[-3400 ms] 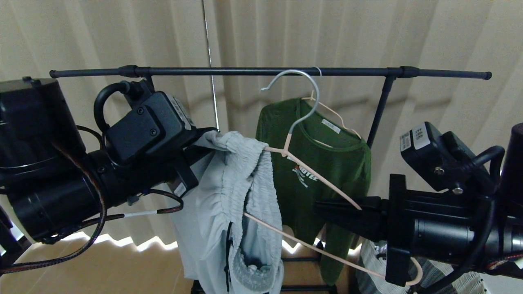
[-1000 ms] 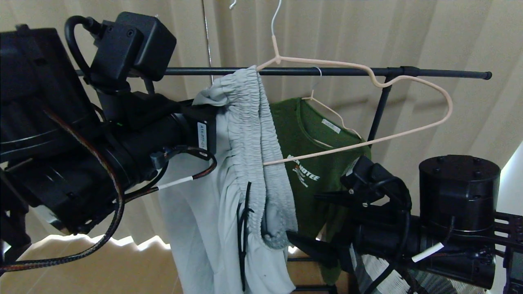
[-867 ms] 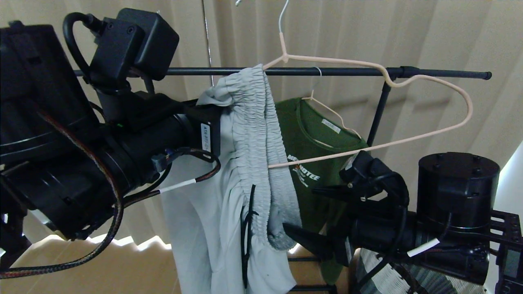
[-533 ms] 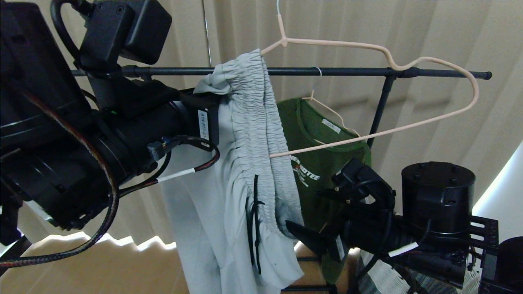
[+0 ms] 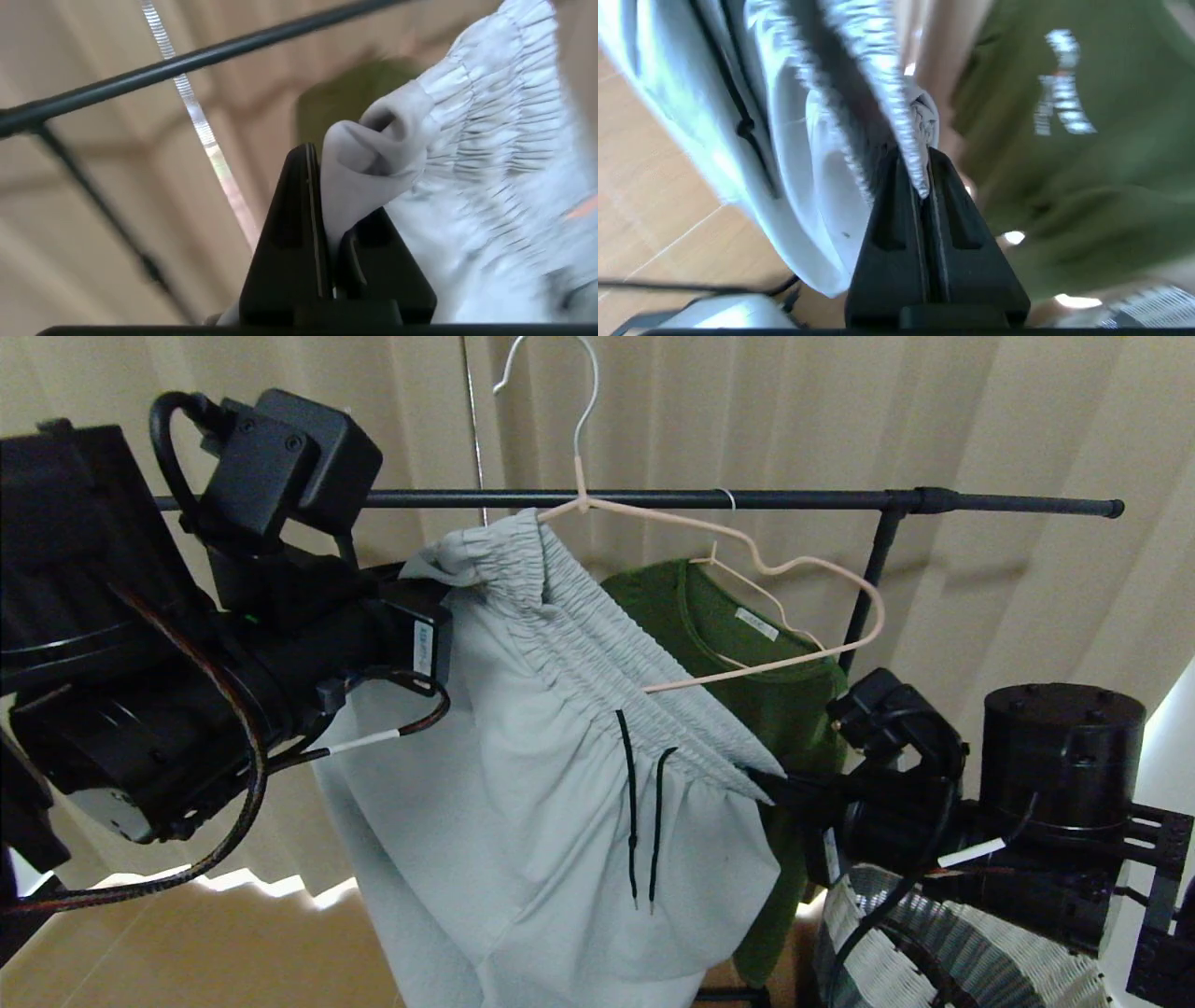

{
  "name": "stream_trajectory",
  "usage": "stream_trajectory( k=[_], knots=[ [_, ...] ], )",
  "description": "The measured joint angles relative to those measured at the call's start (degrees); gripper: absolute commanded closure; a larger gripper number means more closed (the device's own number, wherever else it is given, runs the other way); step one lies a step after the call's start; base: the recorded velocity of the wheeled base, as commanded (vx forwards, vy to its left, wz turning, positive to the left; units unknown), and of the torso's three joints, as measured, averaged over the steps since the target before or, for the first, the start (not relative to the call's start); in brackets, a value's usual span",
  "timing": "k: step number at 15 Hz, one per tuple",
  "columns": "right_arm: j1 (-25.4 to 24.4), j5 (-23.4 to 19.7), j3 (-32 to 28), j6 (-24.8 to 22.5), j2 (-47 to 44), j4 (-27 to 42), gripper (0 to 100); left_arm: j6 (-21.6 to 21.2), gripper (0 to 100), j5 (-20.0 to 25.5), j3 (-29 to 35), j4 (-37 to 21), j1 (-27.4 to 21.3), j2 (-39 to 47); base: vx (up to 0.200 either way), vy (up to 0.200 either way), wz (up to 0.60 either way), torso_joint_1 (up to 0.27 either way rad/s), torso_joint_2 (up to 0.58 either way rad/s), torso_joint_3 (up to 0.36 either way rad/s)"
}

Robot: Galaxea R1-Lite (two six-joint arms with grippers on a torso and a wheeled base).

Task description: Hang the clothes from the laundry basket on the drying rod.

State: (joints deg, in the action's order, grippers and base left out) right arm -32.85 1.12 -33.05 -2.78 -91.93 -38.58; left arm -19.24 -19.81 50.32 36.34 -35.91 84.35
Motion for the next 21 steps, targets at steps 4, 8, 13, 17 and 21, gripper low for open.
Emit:
stream_trajectory(
  k=[4, 8, 13, 17, 21],
  knots=[
    [7.1, -0.4, -2.8, 0.1, 0.9, 0.0, 100, -4.7, 100, 0.1, -5.7, 5.3, 1.8, -0.2, 0.000, 0.000, 0.00, 0.000, 0.00, 0.000],
    [9.5, -0.5, -4.5, 0.1, 1.4, 0.0, 100, -13.9, 100, 0.4, -12.3, 14.0, 6.5, -0.4, 0.000, 0.000, 0.00, 0.000, 0.00, 0.000],
    [9.7, -0.7, -5.9, -0.1, 1.8, 0.9, 100, -18.8, 100, 4.6, -18.3, 16.8, 12.2, -0.4, 0.000, 0.000, 0.00, 0.000, 0.00, 0.000],
    [8.1, -1.7, -5.8, -0.5, 3.5, 4.7, 0, -18.5, 100, 4.4, -18.5, 17.2, 12.8, -0.1, 0.000, 0.000, 0.00, 0.000, 0.00, 0.000],
    [3.0, -5.1, -5.6, -0.9, 7.6, 11.4, 0, -18.3, 100, 4.0, -17.6, 17.2, 12.7, 0.4, 0.000, 0.000, 0.00, 0.000, 0.00, 0.000]
  ],
)
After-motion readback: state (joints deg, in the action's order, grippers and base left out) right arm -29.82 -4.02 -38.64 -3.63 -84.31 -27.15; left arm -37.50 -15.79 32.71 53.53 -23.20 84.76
